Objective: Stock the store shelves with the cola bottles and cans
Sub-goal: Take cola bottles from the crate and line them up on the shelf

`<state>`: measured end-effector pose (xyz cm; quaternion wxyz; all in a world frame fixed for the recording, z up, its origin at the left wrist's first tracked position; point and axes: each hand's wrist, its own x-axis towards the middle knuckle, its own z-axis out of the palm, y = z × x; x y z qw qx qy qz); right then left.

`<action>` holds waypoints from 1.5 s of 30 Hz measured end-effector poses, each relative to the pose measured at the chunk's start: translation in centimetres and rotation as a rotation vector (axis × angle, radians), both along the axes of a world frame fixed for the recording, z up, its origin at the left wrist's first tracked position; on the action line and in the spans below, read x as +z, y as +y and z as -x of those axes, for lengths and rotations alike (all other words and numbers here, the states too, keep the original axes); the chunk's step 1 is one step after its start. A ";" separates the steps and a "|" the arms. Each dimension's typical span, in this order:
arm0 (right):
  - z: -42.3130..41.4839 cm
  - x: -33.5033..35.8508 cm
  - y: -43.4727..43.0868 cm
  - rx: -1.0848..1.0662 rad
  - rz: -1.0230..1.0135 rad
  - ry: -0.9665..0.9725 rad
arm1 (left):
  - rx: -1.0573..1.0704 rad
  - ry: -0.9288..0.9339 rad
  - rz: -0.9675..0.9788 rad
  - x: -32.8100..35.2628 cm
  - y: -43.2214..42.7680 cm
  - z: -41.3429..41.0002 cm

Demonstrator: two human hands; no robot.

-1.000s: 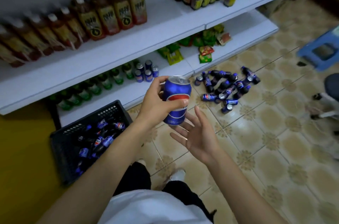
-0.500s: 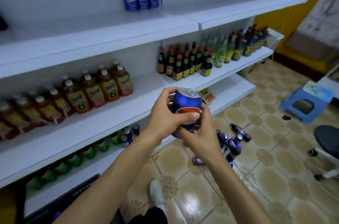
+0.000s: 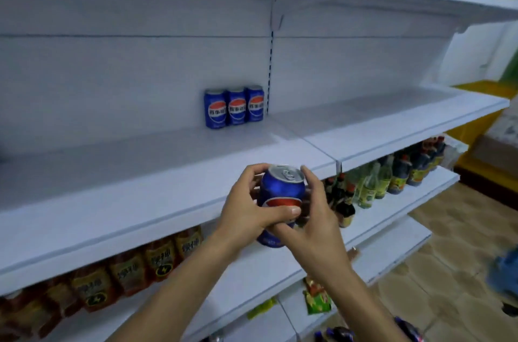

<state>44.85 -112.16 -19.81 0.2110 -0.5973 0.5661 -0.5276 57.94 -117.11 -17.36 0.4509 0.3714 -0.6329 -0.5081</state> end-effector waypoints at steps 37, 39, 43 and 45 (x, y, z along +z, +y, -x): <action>-1.6 0.9 -37.1 0.417 0.058 0.214 | 0.580 -0.249 -0.034 0.0 -29.7 -1.8; -1.5 1.1 -37.2 0.446 0.052 0.205 | 0.597 -0.268 -0.012 -0.2 -29.6 -1.6; -0.6 1.4 -36.7 0.491 0.046 0.241 | 0.611 -0.256 0.001 -0.3 -28.9 -1.0; 0.8 1.5 -35.7 0.485 0.029 0.191 | 0.604 -0.252 -0.004 -0.1 -28.2 -0.8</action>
